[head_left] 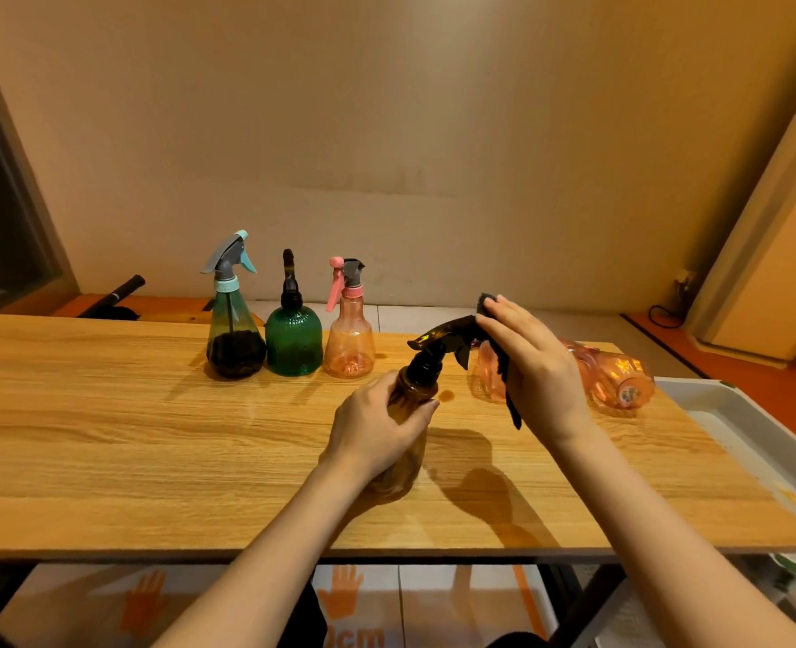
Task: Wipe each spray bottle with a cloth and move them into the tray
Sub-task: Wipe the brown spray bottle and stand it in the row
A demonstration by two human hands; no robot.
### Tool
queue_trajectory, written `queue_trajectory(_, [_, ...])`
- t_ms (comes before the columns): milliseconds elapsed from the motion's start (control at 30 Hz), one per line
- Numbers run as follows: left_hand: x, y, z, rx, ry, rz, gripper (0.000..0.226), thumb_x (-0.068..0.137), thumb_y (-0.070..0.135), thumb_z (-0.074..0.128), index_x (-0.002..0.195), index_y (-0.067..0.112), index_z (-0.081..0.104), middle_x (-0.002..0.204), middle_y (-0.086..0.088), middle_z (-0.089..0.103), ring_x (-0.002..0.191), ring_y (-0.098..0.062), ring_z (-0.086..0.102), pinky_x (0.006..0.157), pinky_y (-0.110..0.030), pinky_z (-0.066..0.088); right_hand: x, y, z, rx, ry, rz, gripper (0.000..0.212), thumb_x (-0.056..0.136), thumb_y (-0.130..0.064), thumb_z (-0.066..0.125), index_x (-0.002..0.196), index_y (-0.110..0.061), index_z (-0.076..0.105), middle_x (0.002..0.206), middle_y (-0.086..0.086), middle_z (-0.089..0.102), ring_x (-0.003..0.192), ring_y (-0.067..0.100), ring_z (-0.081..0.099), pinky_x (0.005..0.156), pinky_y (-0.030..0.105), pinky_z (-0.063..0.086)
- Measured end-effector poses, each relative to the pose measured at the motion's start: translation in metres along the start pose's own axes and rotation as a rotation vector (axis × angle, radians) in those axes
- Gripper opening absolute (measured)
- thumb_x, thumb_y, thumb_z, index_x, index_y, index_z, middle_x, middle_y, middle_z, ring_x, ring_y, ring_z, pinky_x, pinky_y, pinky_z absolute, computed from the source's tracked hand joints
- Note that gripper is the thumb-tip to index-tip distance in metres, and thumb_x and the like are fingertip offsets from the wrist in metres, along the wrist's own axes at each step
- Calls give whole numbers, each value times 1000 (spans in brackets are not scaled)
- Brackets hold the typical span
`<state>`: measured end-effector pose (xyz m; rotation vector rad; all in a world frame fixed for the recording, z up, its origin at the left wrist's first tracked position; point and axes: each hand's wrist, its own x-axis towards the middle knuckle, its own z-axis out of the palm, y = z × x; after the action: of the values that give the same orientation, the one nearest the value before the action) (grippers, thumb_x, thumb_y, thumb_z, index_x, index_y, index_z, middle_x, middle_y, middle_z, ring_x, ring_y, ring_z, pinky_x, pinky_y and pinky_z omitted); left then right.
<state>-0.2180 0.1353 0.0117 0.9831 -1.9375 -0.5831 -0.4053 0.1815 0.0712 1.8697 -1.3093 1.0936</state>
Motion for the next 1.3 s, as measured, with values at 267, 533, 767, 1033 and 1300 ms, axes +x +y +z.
queue_trajectory(267, [1, 0, 0, -36, 7, -28, 21, 86, 34, 68, 105, 27, 63, 91, 13, 63, 88, -10, 58, 73, -26, 47, 0, -21, 9, 63, -42, -83, 61, 61, 32, 61, 115, 4, 61, 125, 20, 56, 120, 32, 51, 104, 36, 38])
queue_trajectory(533, [3, -15, 0, -105, 196, -182, 12, 89, 33, 65, 88, 21, 60, 66, 13, 55, 62, 2, 52, 53, -8, 38, -69, 2, 34, 114, -286, 186, 53, 66, 20, 69, 112, -6, 66, 123, 12, 60, 114, 28, 57, 90, 46, 50])
queue_trajectory(767, [26, -18, 5, 88, -5, -288, 85, 79, 68, 41, 145, 15, 34, 148, -10, 38, 139, -28, 30, 112, -41, 28, -91, -13, 44, 140, -522, 241, 39, 89, -11, 56, 127, -16, 57, 136, 3, 51, 127, 22, 46, 97, 39, 45])
queue_trajectory(1033, [2, -29, 2, 200, -193, -333, 104, 85, 38, 68, 152, 24, -11, 160, 0, -6, 147, -22, -2, 117, -42, 15, -102, -7, 43, 172, -536, 378, 55, 92, -13, 55, 143, -20, 34, 146, -3, 38, 133, 15, 37, 103, 29, 37])
queue_trajectory(1300, [49, -27, 24, 393, -110, -342, 104, 85, 46, 66, 152, 9, -5, 161, -11, 6, 147, -29, 10, 115, -39, 25, -101, -2, 45, 96, -512, 516, 51, 88, -13, 61, 137, -15, 45, 143, 2, 43, 130, 21, 42, 99, 33, 40])
